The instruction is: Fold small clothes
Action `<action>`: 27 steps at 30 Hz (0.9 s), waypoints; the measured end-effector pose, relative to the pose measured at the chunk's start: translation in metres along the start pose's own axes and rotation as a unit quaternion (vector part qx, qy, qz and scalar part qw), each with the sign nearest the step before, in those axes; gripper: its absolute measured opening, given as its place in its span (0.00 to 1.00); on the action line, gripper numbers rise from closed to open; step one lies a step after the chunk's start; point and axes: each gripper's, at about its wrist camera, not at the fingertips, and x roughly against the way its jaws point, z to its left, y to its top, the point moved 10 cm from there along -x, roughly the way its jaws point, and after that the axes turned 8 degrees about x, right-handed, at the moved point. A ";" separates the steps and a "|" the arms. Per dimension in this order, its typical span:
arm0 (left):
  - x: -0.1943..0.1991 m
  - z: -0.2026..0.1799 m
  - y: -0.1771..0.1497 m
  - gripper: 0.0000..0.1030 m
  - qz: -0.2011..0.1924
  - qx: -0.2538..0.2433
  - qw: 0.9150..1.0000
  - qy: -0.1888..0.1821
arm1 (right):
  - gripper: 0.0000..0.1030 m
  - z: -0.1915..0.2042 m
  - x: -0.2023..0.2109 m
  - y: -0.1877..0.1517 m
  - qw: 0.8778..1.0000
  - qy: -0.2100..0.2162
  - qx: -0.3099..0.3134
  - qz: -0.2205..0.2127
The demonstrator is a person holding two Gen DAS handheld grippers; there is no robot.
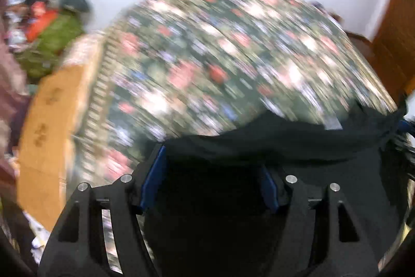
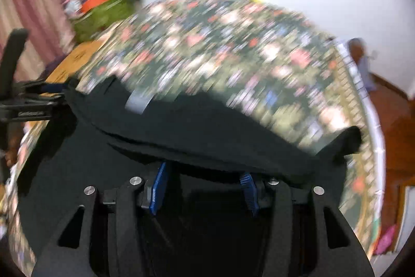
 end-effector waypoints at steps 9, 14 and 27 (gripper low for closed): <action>0.042 0.050 -0.014 0.66 -0.012 0.046 0.999 -0.009 | 0.54 -0.019 0.064 -0.005 0.999 -0.011 -0.019 -0.043; 0.054 0.071 -0.074 0.66 0.031 0.037 0.999 -0.013 | 0.60 -0.016 0.097 -0.048 1.000 -0.018 -0.005 -0.026; 0.063 0.069 -0.215 0.51 0.120 0.092 0.983 -0.103 | 0.63 0.021 0.138 -0.144 1.000 0.004 -0.028 0.012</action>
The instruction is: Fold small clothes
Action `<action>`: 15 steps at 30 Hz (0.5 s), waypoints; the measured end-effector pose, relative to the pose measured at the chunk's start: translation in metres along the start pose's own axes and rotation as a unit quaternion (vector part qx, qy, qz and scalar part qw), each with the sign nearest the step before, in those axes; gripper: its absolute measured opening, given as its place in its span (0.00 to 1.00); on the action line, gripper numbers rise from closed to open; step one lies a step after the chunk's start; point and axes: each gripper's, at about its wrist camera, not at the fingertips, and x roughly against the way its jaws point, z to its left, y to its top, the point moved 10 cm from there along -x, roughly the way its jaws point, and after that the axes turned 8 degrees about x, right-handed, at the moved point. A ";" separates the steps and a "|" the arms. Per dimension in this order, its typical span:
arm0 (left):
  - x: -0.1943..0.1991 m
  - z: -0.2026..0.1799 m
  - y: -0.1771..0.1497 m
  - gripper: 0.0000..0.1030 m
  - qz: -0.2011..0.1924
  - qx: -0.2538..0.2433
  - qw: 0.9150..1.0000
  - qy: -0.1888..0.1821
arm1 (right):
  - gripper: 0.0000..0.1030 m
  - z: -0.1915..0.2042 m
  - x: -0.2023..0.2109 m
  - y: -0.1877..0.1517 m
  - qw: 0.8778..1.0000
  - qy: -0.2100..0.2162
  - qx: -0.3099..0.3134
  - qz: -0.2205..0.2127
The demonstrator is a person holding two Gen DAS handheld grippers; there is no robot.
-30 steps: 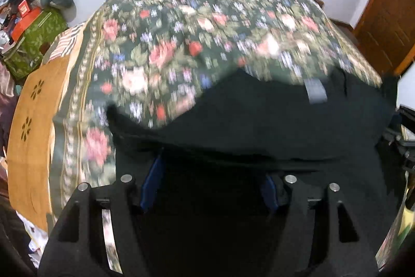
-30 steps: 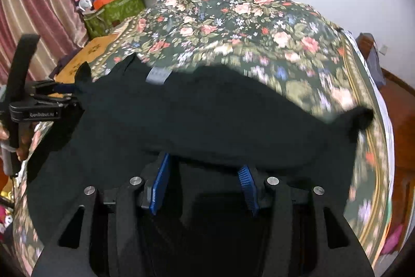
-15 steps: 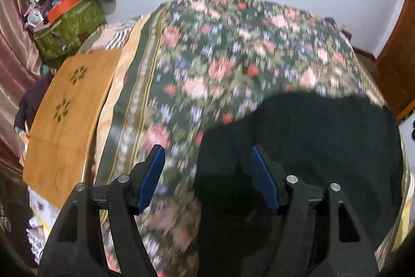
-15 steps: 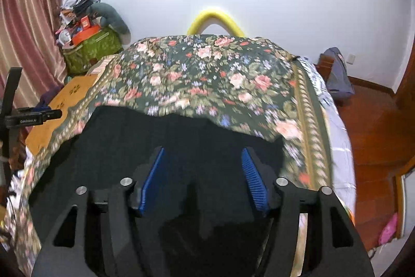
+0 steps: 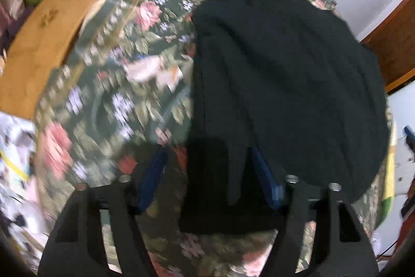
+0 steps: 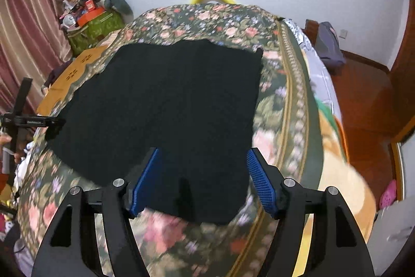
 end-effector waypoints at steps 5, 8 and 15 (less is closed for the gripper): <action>0.016 -0.003 -0.022 0.09 -0.005 0.002 1.000 0.009 | 0.64 0.027 0.008 -0.017 1.000 0.017 0.004 -0.004; 0.029 -0.010 -0.045 0.05 0.000 -0.006 1.000 -0.008 | 0.64 0.042 0.010 -0.024 0.999 0.032 0.002 -0.008; 0.063 -0.049 -0.098 0.04 -0.010 -0.044 0.998 -0.034 | 0.64 0.064 0.015 -0.042 0.999 0.051 0.000 -0.010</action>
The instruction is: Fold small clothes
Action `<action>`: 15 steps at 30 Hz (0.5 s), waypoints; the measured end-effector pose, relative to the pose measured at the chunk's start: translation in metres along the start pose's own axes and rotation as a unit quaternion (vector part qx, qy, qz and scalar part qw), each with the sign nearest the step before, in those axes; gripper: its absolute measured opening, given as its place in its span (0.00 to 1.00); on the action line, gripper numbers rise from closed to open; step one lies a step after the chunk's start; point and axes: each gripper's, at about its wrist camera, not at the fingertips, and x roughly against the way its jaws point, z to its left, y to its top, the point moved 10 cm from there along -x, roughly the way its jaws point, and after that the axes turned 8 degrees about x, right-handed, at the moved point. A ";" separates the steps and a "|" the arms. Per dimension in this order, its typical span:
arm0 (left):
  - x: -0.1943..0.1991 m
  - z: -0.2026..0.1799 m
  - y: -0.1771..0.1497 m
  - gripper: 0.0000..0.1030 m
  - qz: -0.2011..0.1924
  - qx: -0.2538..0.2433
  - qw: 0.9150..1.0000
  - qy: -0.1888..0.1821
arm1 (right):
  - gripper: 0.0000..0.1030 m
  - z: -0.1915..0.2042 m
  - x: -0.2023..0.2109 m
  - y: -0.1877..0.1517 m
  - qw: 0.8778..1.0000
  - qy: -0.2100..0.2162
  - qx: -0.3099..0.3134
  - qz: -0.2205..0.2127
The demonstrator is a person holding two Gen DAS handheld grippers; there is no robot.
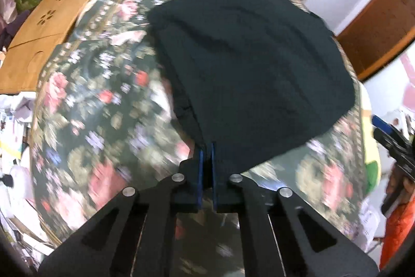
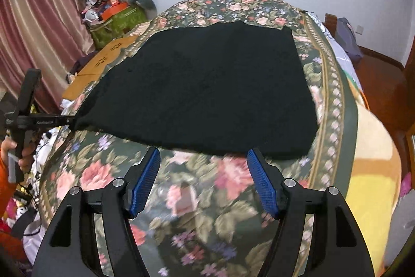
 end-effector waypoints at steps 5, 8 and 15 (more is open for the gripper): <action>0.013 -0.052 -0.037 0.04 0.010 -0.046 0.998 -0.029 | 0.64 0.005 0.004 -0.008 1.000 0.003 -0.013 -0.004; 0.028 -0.063 -0.042 0.05 -0.009 -0.075 0.997 -0.016 | 0.64 0.002 0.005 -0.013 1.000 0.004 -0.026 -0.005; 0.061 -0.012 -0.001 0.49 -0.067 -0.033 0.997 0.020 | 0.64 -0.011 0.007 -0.022 0.999 -0.004 -0.050 -0.004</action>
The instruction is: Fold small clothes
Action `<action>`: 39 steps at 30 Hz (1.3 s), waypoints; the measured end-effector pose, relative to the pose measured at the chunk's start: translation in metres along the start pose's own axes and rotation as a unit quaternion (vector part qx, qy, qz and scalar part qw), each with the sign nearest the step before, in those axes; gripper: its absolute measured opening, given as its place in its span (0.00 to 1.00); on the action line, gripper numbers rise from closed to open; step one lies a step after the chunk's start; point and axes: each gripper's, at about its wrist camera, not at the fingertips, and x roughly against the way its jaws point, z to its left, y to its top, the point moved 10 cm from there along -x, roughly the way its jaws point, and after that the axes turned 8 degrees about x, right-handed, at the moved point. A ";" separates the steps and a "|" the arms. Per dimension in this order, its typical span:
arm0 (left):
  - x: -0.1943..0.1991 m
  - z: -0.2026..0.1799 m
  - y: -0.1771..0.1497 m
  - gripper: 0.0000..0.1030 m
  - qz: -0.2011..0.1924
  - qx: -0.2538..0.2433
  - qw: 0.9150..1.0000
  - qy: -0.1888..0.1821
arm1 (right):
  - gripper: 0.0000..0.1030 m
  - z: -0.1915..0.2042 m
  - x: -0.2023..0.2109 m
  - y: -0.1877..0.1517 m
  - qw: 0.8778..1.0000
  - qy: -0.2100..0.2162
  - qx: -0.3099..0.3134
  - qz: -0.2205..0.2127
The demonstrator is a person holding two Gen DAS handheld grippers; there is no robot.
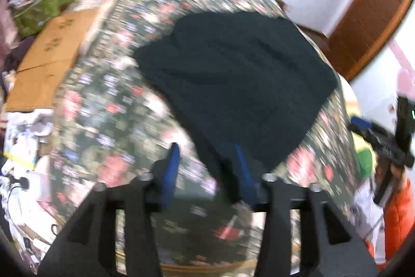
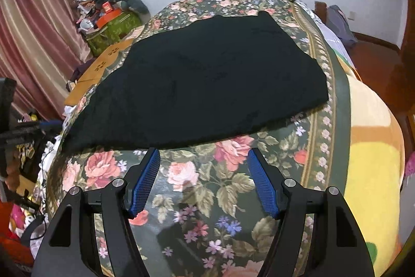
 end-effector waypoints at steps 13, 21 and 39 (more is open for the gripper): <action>-0.091 0.074 0.115 0.64 0.018 0.054 0.998 0.028 | 0.64 -0.036 -0.032 0.006 0.999 -0.028 -0.037 0.012; -0.167 0.071 0.130 0.65 0.066 0.061 0.996 -0.003 | 0.64 -0.063 -0.052 0.012 0.997 -0.049 -0.058 0.016; -0.125 0.083 0.078 0.06 0.031 -0.010 0.997 0.071 | 0.19 -0.069 -0.076 0.080 0.998 -0.055 0.031 -0.010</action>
